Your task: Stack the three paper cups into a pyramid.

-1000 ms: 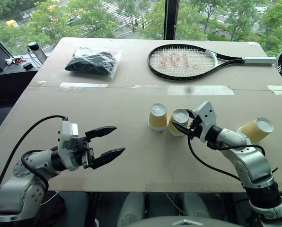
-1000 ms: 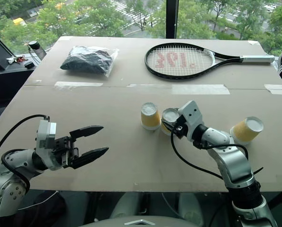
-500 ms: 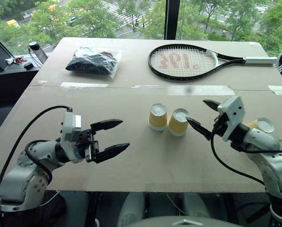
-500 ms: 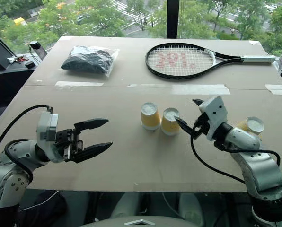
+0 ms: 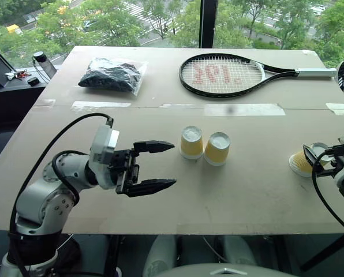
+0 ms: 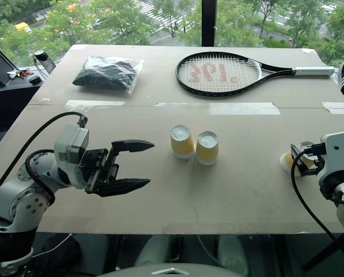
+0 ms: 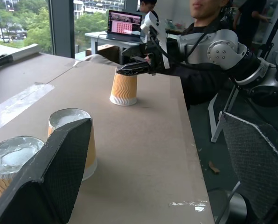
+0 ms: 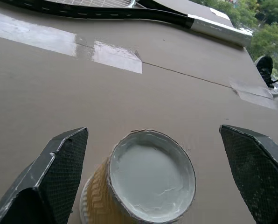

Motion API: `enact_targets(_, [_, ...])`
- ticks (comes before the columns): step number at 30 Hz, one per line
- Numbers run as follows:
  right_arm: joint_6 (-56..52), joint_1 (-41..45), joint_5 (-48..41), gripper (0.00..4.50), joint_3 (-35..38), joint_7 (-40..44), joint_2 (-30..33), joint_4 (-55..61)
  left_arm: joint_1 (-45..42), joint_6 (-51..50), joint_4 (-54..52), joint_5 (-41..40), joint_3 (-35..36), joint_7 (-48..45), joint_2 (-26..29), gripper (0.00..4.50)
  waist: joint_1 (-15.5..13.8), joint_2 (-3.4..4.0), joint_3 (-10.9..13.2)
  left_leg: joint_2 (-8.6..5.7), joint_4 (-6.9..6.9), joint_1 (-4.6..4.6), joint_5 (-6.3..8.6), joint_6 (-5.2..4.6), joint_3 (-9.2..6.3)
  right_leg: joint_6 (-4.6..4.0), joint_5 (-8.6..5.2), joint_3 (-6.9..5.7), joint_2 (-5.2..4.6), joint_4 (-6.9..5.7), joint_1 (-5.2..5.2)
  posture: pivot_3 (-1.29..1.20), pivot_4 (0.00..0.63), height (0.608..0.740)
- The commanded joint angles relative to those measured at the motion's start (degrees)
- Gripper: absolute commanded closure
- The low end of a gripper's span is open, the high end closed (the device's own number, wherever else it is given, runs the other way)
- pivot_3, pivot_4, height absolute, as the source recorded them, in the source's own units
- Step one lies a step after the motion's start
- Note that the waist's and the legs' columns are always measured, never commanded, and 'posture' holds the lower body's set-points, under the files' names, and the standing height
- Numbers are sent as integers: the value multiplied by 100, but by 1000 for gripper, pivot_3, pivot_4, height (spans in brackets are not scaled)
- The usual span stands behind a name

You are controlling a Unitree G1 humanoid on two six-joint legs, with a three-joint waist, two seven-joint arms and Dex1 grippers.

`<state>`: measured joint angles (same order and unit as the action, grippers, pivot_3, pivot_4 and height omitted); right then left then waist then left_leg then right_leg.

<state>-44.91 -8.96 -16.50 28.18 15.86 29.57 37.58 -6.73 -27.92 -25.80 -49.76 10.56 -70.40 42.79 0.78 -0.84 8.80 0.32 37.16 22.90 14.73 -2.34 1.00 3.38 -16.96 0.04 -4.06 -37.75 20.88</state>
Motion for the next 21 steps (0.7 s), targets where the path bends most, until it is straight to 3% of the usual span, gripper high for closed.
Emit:
enact_targets(1, [60, 34, -34, 49, 128, -207, -250, 69, 44, 78, -37, -72, 57, -128, 28, 0, -4, 0, 0, 0, 0, 0, 0, 0, 1, 0, 0, 0, 0, 0, 0, 0, 150, 740])
enact_targets(10, [185, 191, -217, 49, 236, -283, -583, -371, 294, 292, 80, 16, 168, -340, 15, 0, -8, 1, 0, 0, 1, 0, 0, 0, 0, 0, 0, 1, 0, 0, -1, 0, 150, 740])
enact_targets(13, [280, 204, -238, 824, 215, -254, -560, -509, 329, 357, 122, 43, 159, -371, 14, 0, -9, 1, 1, 0, 1, 0, 0, 0, 1, 0, 0, 2, 0, 1, 0, 0, 150, 740])
enact_targets(14, [302, 207, -247, 1356, 216, -251, -559, -536, 334, 370, 127, 48, 154, -370, 14, 0, -9, 1, 1, 0, 1, 0, 0, 0, 0, 0, 0, 2, 0, 1, 0, 0, 150, 740])
enact_targets(16, [422, 215, -268, 1997, 210, -206, -541, -547, 344, 384, 135, 58, 156, -341, 9, 0, -9, 1, 0, 0, 1, 0, 0, 0, 0, 0, 0, 2, 0, 0, -1, 0, 150, 740])
enact_targets(21, [461, 360, -643, 1997, 217, 66, -377, -152, 445, 392, 170, 57, 251, -113, -71, 0, -3, 3, 2, 0, 1, 0, 0, -1, 0, 0, 0, 7, 0, 0, 0, 0, 150, 740])
